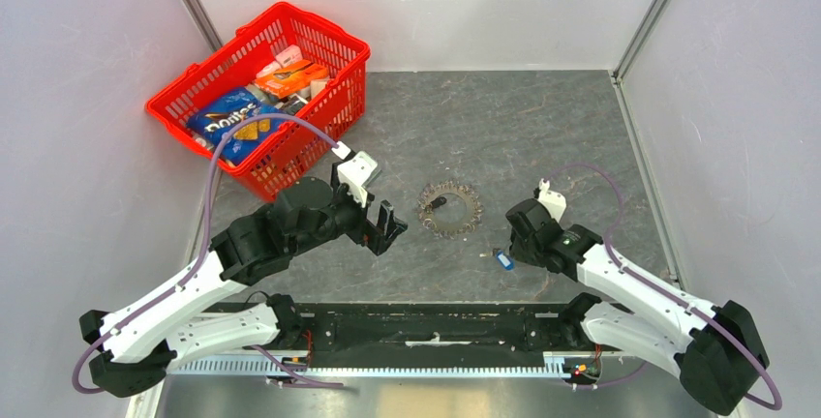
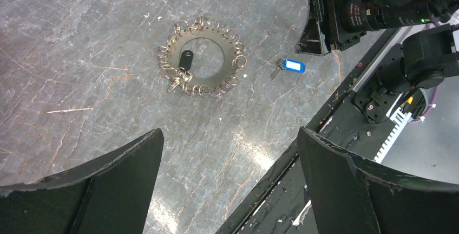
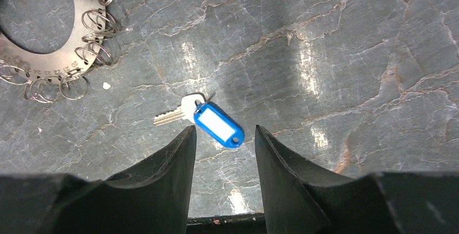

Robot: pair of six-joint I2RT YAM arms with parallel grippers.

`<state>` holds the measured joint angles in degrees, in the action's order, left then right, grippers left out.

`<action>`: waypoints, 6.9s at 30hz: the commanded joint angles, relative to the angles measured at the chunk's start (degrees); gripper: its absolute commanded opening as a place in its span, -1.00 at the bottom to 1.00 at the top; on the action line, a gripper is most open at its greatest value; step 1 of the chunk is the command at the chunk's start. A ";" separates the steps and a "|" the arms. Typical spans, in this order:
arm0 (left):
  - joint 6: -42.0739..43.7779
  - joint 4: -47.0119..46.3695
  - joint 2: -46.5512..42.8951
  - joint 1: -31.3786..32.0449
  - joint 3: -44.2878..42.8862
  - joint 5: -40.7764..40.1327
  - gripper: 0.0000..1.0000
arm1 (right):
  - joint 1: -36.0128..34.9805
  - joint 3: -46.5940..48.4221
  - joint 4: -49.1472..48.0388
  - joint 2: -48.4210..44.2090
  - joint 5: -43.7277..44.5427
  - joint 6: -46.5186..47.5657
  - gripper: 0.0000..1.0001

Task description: Put the keys on the keyring

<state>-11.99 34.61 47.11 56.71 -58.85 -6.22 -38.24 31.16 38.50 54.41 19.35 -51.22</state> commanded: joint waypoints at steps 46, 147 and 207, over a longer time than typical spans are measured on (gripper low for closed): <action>-0.41 -2.01 0.62 -0.19 0.66 1.32 1.00 | 2.36 32.53 -14.15 35.01 -16.58 18.63 0.13; -0.58 -2.75 -1.15 -0.46 1.46 4.39 1.00 | -2.96 28.49 -14.99 42.75 -22.39 15.19 -0.87; -9.40 -30.23 -6.48 -0.46 9.34 25.30 1.00 | -2.94 49.03 2.46 4.09 -47.70 22.54 -0.91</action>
<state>-18.26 12.53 41.50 56.36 -50.13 15.59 -41.06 76.34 43.35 60.49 -22.37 -30.41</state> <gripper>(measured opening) 0.996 0.051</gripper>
